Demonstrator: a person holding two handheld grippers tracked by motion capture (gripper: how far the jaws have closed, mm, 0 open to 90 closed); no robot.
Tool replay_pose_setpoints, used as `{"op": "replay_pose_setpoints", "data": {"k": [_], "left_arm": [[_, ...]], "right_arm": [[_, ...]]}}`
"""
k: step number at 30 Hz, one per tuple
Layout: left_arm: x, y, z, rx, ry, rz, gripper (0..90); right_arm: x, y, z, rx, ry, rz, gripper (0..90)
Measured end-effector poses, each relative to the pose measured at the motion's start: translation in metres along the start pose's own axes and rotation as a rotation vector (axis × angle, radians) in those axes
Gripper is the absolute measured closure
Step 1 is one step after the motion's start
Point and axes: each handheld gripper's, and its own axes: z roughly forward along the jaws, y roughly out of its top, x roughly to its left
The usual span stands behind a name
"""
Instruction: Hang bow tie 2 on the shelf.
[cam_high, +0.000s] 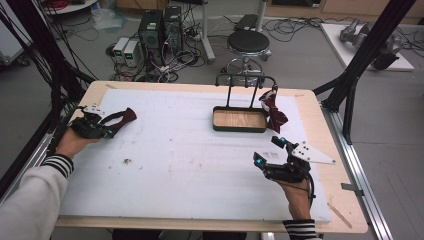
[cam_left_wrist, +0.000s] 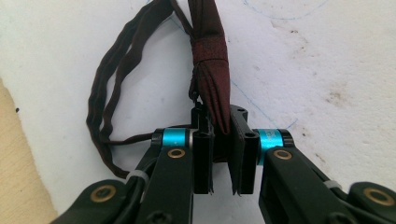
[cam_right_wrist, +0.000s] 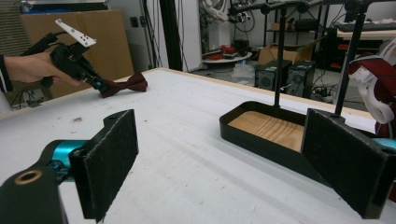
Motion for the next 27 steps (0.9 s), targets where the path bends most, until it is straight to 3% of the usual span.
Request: {"op": "replay_pose_setpoints", "data": {"k": [10,19,27], "left_arm": [[0.0,0.0,-0.004,-0.016,-0.001,-0.002,81.5],[-0.007,0.005,-0.019,-0.107,-0.035,0.01,81.6],[-0.021,0.011,-0.03,-0.169,-0.077,0.033,81.5]], "right_arm": [[0.001,0.0,0.002,0.002,0.006,0.0,10.4],[0.003,0.0,0.006,0.018,0.02,-0.003,10.3],[0.005,0.003,0.01,0.012,0.018,-0.008,10.3]]}}
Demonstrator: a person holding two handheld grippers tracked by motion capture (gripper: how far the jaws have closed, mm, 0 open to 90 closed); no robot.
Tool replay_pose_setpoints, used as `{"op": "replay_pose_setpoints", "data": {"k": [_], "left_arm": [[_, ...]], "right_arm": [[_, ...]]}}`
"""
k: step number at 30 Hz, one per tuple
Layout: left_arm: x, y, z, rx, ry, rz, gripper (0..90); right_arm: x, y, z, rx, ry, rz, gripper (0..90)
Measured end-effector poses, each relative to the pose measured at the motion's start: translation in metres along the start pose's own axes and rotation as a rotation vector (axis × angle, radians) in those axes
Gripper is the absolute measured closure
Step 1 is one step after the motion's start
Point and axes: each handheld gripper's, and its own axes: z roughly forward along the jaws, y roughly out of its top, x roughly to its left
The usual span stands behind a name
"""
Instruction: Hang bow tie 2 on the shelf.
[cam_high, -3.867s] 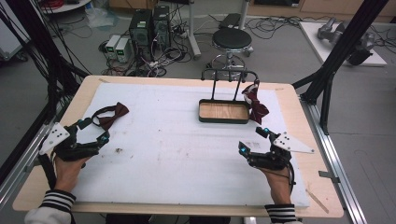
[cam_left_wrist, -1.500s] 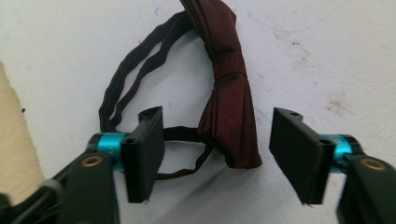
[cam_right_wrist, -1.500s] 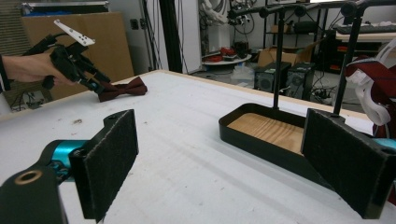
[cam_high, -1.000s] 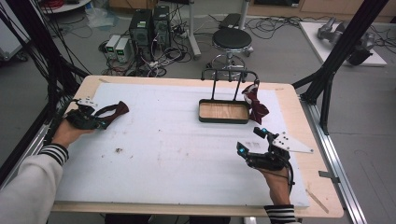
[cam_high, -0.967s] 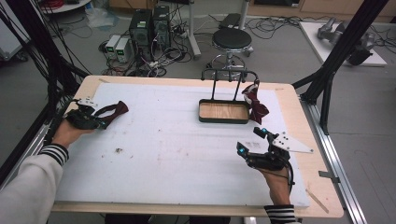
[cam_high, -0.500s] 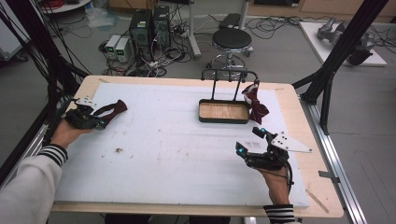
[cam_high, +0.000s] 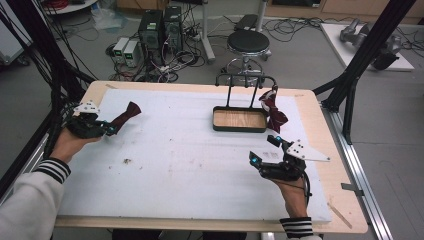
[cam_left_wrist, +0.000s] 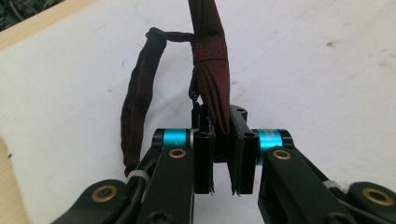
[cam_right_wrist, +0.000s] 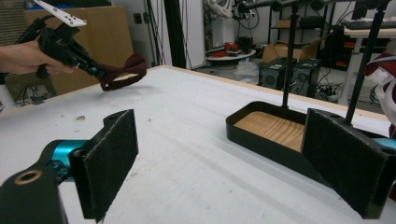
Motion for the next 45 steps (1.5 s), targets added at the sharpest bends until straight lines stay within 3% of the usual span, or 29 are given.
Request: {"op": "replay_pose_setpoints", "data": {"k": [7,15,20,34,45], "left_arm": [[-0.017,0.011,-0.003,-0.057,-0.072,0.026,81.5],[-0.046,0.032,-0.005,-0.09,-0.149,0.098,81.5],[-0.064,0.045,-0.002,-0.098,-0.196,0.152,81.5],[-0.103,0.068,0.014,-0.102,-0.354,0.235,81.5],[-0.133,0.088,0.017,-0.121,-0.456,0.304,81.5]], "right_arm": [[0.004,0.005,0.005,0.007,0.037,-0.001,10.3],[0.008,0.012,0.013,0.027,0.098,-0.018,10.4],[0.009,0.015,0.017,0.03,0.117,-0.02,10.4],[0.013,0.023,0.023,0.037,0.179,0.0,10.5],[0.017,0.031,0.034,0.054,0.251,-0.025,10.6]]}}
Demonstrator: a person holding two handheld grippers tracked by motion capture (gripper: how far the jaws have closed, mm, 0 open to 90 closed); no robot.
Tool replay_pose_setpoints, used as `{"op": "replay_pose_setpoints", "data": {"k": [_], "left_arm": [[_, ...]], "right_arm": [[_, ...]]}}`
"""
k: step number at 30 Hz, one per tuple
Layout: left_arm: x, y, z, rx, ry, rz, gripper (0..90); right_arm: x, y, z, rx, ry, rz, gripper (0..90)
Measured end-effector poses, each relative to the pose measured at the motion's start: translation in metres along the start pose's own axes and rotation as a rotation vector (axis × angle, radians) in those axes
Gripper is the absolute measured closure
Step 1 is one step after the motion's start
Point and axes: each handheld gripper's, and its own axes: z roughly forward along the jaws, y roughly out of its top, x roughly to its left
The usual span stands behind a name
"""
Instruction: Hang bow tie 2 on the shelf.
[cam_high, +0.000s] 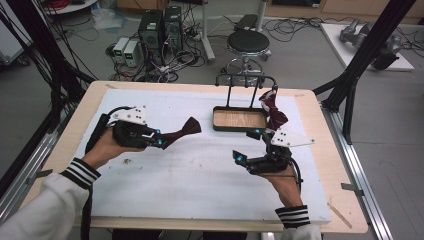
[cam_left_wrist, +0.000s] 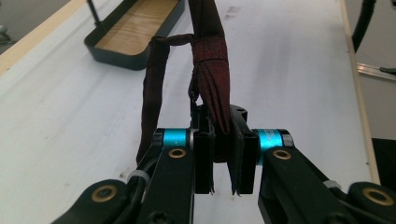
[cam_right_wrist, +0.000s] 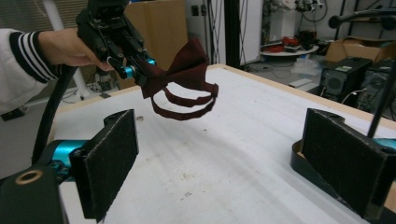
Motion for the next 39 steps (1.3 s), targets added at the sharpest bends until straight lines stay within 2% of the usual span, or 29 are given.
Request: {"op": "replay_pose_setpoints", "data": {"k": [5,7,16,17,20,25,30,39], "left_arm": [[-0.005,0.005,0.008,-0.011,-0.047,0.017,81.5],[-0.006,0.008,0.012,-0.015,-0.065,0.018,81.5],[-0.012,0.015,0.018,-0.041,-0.127,0.032,81.5],[-0.012,0.015,0.018,-0.045,-0.143,0.034,81.5],[-0.014,0.015,0.018,-0.085,-0.188,0.03,81.5],[-0.015,0.015,0.019,-0.128,-0.249,0.016,81.6],[-0.017,0.014,0.022,-0.121,-0.255,0.025,81.7],[-0.02,0.014,0.025,-0.083,-0.25,0.056,81.8]], "right_arm": [[0.001,0.006,0.006,0.016,0.027,-0.004,11.0],[0.002,0.009,0.009,0.017,0.05,-0.005,15.0],[0.005,0.02,0.028,0.065,0.12,-0.026,16.7],[0.004,0.022,0.03,0.066,0.128,-0.039,16.9],[0.006,0.025,0.036,0.07,0.16,-0.025,20.5],[0.011,0.026,0.044,0.086,0.193,-0.035,21.5],[0.012,0.028,0.046,0.078,0.219,-0.024,24.6],[0.012,0.028,0.05,0.102,0.257,-0.013,37.6]]}}
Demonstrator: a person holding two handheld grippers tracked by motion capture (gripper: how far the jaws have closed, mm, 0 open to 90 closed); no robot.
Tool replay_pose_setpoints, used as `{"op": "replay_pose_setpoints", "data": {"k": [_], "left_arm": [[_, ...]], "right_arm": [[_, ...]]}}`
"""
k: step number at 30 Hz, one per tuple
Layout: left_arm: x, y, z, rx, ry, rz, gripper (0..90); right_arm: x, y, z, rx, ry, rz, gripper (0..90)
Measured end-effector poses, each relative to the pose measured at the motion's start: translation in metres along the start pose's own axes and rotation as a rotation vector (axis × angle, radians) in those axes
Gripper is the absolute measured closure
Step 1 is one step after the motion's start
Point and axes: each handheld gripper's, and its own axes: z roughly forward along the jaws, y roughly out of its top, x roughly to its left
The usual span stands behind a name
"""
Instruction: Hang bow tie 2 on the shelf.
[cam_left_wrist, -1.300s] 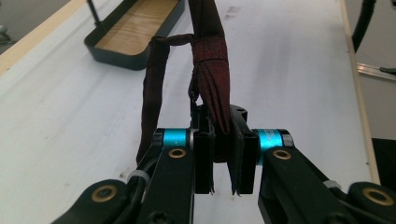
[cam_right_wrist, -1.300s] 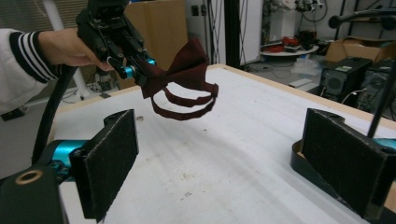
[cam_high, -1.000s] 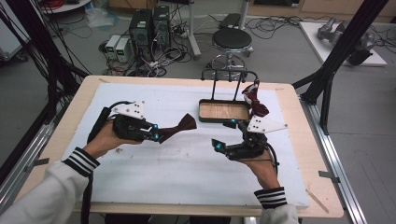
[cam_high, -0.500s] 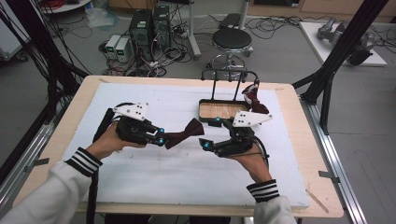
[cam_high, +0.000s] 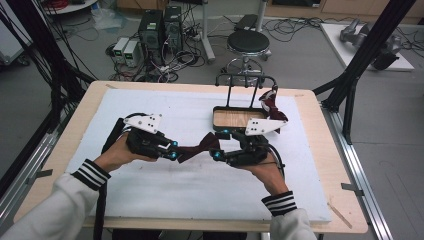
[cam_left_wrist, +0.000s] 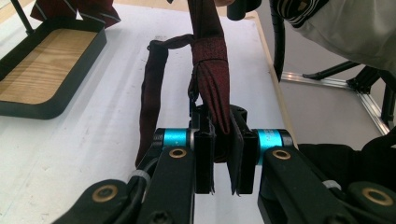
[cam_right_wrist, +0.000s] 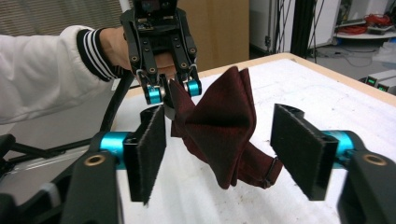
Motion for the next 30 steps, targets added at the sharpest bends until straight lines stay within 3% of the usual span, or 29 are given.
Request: {"op": "replay_pose_setpoints", "data": {"k": [7,16,21,24,30], "left_arm": [[-0.0015,0.0,0.0016,0.006,-0.002,0.004,81.8],[-0.0017,-0.0008,0.0023,0.007,0.003,0.002,81.8],[-0.001,-0.0013,0.0013,0.008,0.007,0.002,81.8],[-0.0009,-0.0025,0.0011,0.0,0.011,-0.008,81.8],[0.0002,-0.0049,-0.0005,-0.017,0.012,-0.017,81.0]], "right_arm": [[-0.0012,-0.0012,0.0019,0.019,0.018,0.025,47.9],[-0.0023,-0.0016,0.0035,0.035,0.047,0.034,70.9],[-0.0026,-0.0016,0.0028,0.034,0.055,0.047,77.3],[-0.0039,-0.0023,0.0028,0.037,0.084,0.086,81.9],[-0.0028,-0.0019,0.0032,0.024,0.087,0.068,84.6]]}}
